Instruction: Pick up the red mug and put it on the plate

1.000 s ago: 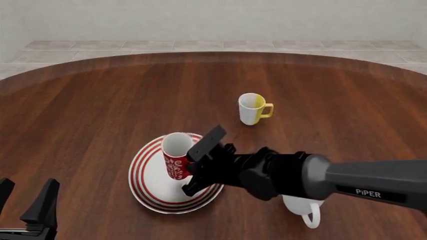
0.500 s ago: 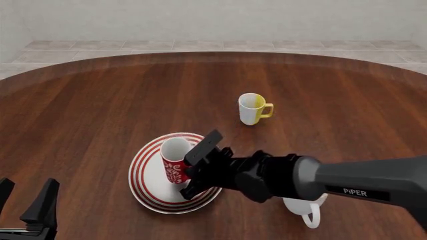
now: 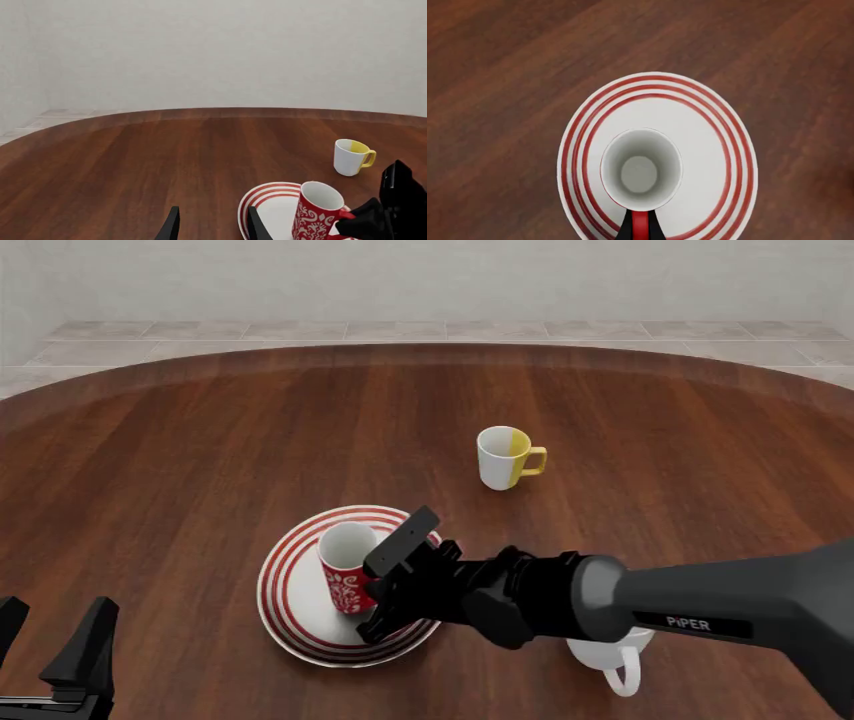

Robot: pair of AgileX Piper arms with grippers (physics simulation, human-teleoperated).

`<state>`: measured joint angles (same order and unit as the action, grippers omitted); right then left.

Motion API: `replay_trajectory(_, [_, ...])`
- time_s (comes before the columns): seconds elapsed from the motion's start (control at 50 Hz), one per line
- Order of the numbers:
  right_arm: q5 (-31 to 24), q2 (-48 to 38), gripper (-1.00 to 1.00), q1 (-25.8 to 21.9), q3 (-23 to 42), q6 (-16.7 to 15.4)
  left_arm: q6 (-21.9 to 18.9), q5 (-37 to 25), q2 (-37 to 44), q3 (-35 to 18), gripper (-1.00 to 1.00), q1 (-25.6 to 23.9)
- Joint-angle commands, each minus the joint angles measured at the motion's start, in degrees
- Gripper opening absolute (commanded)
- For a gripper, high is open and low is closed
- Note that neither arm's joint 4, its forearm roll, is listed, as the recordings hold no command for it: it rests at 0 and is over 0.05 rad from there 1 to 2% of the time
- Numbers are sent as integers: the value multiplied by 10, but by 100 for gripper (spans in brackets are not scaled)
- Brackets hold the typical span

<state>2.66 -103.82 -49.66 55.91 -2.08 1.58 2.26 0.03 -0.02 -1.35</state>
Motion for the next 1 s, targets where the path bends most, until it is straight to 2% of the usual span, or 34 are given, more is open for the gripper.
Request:
replay_trajectory(0.02, [2, -5, -100, -3, 3, 4, 1, 0, 0, 0, 100, 0])
replay_trajectory(0.44, [4, -9, -100, -7, 5, 3, 2, 1, 0, 0, 100, 0])
replay_trajectory(0.8, [4, -16, -100, -3, 10, 21, 3, 1, 0, 0, 100, 1])
replay_trajectory(0.82, [3, -16, 100, -8, 10, 23, 3, 1, 0, 0, 100, 1])
replay_trajectory(1.0, [2, -10, 100, -17, 8, 26, 3, 2, 0, 0, 100, 1])
